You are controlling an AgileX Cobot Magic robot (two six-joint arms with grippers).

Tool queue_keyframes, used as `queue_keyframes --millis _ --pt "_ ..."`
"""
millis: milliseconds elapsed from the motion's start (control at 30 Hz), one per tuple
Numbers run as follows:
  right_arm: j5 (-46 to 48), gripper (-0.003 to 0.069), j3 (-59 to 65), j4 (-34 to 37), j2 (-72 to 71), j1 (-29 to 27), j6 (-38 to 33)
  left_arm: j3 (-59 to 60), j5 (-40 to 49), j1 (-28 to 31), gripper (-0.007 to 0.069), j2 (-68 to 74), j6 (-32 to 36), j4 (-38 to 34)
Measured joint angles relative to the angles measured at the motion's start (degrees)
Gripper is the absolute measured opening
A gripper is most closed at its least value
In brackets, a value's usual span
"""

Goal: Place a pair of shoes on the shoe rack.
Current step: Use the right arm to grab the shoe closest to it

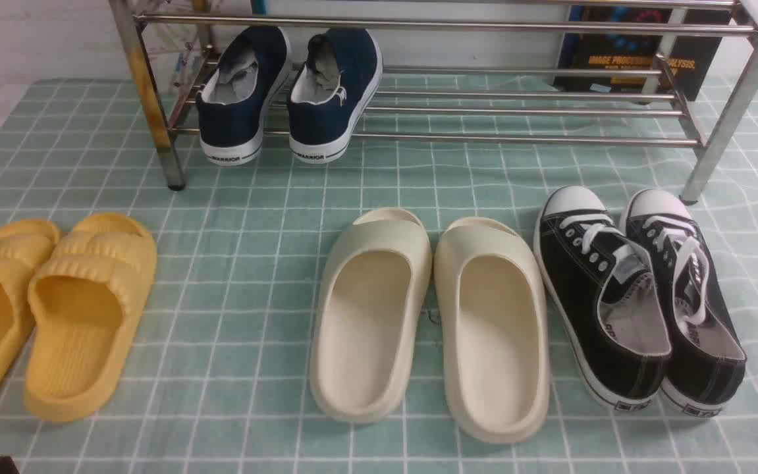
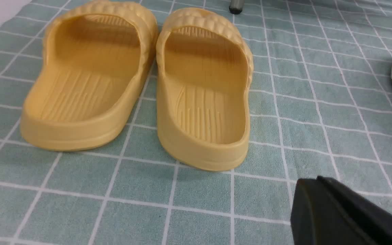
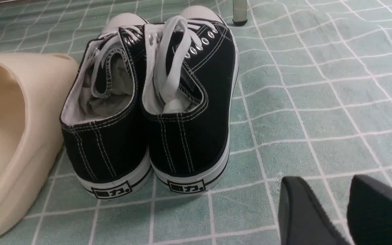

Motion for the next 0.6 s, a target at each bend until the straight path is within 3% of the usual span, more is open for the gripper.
queue_keyframes --millis 600 --pt "-0.11 0.0247 0.0 -0.94 0.0 0.0 0.0 0.0 0.0 0.0 0.0025 0.0 0.0 0.0"
